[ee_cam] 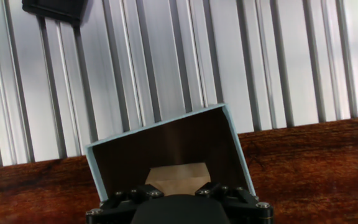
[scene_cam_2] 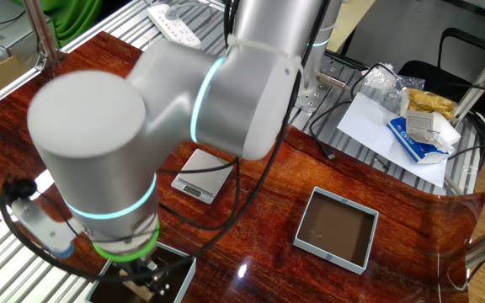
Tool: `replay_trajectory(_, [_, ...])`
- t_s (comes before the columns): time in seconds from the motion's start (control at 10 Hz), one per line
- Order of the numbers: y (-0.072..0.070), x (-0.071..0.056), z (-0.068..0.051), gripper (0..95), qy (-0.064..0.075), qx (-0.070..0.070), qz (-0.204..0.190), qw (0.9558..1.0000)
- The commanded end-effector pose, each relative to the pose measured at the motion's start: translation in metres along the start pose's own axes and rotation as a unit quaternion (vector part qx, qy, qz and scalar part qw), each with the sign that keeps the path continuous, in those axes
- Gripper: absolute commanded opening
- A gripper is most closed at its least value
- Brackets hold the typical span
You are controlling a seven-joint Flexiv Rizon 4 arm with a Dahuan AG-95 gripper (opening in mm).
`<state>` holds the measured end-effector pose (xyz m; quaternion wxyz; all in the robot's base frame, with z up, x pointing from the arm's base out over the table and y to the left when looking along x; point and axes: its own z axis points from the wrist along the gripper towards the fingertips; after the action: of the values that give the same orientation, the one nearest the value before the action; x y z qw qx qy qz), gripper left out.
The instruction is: Move an object from one box to another
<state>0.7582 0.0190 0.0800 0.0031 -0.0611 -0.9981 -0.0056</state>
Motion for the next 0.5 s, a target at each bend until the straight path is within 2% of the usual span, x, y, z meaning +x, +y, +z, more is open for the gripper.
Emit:
replay_trajectory(0.1, [-0.003,0.002,-0.009,0.0,0.000,0.002,-0.002,1.0000])
replay_trajectory(0.5, [-0.010,0.008,-0.032,0.0,0.000,0.004,-0.007,1.0000])
